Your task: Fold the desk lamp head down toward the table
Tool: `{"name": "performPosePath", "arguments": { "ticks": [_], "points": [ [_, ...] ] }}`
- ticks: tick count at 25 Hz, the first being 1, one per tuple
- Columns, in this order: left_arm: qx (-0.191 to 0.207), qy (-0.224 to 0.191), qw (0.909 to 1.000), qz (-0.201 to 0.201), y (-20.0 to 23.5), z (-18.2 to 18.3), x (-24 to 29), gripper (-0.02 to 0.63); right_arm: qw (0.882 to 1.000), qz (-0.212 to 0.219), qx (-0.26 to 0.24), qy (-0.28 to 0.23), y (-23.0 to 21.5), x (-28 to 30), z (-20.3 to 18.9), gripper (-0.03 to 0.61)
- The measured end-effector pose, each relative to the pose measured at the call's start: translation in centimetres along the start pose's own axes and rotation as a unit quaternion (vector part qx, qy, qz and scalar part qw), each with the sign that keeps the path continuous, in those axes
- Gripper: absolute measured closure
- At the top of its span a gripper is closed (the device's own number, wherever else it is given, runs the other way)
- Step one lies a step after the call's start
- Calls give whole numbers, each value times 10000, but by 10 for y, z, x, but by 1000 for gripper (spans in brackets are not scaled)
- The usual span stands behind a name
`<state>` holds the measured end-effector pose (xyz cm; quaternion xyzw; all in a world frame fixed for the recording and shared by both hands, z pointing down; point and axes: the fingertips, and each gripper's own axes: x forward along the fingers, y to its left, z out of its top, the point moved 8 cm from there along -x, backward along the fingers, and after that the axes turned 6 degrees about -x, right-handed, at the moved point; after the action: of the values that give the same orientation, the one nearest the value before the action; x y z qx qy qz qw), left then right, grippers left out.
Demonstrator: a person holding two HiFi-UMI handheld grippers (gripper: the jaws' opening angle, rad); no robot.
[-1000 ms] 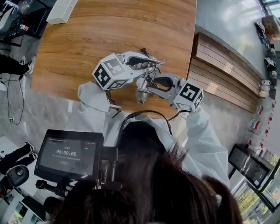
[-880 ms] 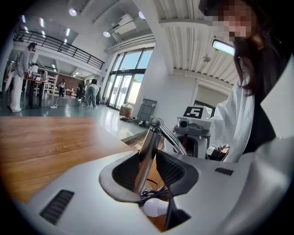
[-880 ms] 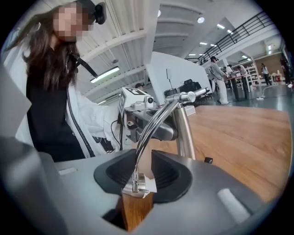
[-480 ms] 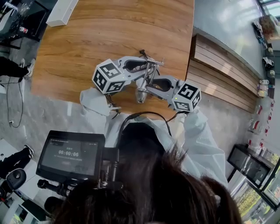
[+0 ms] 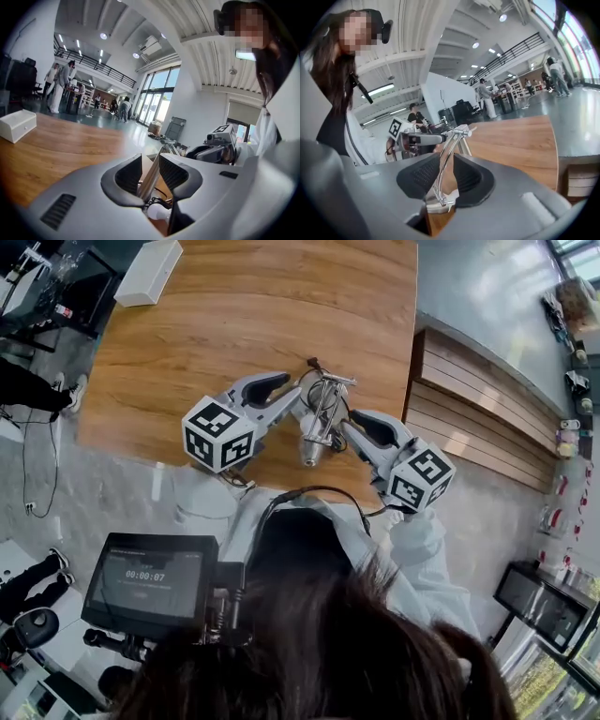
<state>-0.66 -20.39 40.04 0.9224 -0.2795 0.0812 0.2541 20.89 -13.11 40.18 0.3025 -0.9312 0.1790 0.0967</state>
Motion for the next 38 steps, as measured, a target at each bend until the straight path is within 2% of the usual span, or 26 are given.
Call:
{"name": "performPosePath", "arguments": {
  "ticks": [2, 4, 7, 9, 15, 23, 38],
  "points": [
    [120, -194, 9988, 426, -8, 10, -3, 500, 9993, -283, 94, -245, -2, 0, 8, 488],
    [169, -352, 9960, 809, -13, 16, -6, 538, 9971, -614, 134, -433, -3, 3, 15, 491],
    [171, -673, 9921, 1049, -22, 19, -12, 595, 9916, -1104, 55, -665, 0, 3, 24, 564],
    [229, -782, 9902, 1139, -28, 20, -16, 611, 9908, -1160, -14, -703, 7, 5, 28, 577],
    [257, -836, 9905, 1059, -39, 21, -22, 611, 9872, -1383, -319, -720, 21, -1, 34, 578],
    [466, -853, 9892, 1094, -44, 24, -24, 611, 9861, -1461, -314, -724, 18, 1, 34, 578],
    [450, -839, 9894, 1095, -44, 25, -23, 611, 9871, -1406, -247, -725, 20, 7, 35, 578]
  ]
}}
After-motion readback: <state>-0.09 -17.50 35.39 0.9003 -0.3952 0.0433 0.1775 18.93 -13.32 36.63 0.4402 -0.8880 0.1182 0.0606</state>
